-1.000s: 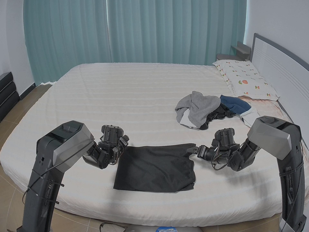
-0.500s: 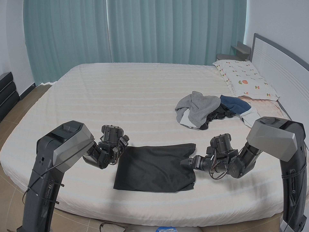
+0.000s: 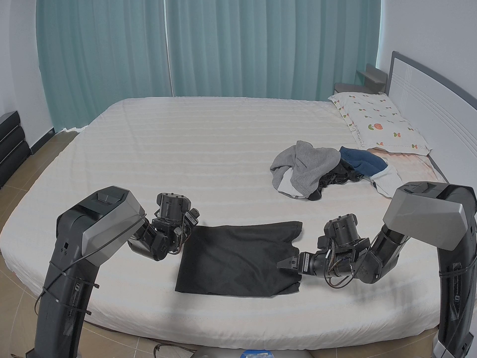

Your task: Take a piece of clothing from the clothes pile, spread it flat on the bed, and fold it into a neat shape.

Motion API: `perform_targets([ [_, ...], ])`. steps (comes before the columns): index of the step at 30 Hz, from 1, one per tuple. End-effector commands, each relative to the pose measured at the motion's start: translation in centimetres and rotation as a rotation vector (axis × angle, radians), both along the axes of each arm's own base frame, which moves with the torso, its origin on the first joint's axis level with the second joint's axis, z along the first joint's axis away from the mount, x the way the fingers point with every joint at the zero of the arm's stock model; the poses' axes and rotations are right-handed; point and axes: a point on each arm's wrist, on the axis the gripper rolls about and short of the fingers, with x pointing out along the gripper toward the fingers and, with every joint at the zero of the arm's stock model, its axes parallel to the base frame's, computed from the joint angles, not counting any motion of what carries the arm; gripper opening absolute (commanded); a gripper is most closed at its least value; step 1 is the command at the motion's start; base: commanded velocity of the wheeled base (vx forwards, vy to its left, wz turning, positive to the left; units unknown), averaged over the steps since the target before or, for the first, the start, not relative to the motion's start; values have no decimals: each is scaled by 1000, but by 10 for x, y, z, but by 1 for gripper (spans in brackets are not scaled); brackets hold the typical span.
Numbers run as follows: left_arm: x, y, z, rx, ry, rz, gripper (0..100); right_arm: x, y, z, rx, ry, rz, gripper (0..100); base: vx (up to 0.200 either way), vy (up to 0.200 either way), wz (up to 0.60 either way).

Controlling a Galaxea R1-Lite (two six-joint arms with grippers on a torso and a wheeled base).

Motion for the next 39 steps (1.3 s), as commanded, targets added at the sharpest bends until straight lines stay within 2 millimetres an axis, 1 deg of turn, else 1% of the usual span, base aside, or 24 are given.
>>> perform_targets([
  [1, 0, 0, 0, 0, 0, 0, 100, -1, 3, -3, -7, 6, 8, 0, 0, 0, 0],
  [7, 0, 1, 0, 0, 0, 2, 100, -5, 2, -1, -44, 36, 25, 0, 0, 0, 0],
  [10, 0, 0, 0, 0, 0, 0, 100, -9, -1, 9, -57, 35, 34, 0, 0, 0, 0],
  [11, 0, 0, 0, 0, 0, 0, 100, -13, -3, 13, -61, 38, 40, 0, 0, 0, 0],
  [14, 0, 1, 0, 0, 0, 2, 100, -19, -8, 19, -78, 33, 56, 0, 0, 0, 0],
  [21, 0, 0, 0, 0, 0, 0, 100, -31, -20, 16, -127, 46, 92, 0, 0, 0, 0],
  [33, 0, 1, 0, 0, 0, 2, 100, -33, -21, 12, -149, 61, 116, 0, 0, 0, 0],
  [34, 0, 0, 0, 0, 0, 0, 100, -33, -21, 12, -152, 61, 120, 100, 0, 0, 0],
  [37, 0, 1, 0, 0, 0, 2, 100, -30, -21, 14, -154, 42, 125, 100, 0, 0, 0],
  [39, 0, 1, -1, 1, 2, 2, 100, -7, -20, 24, -116, -29, 82, 100, 0, 0, 0],
])
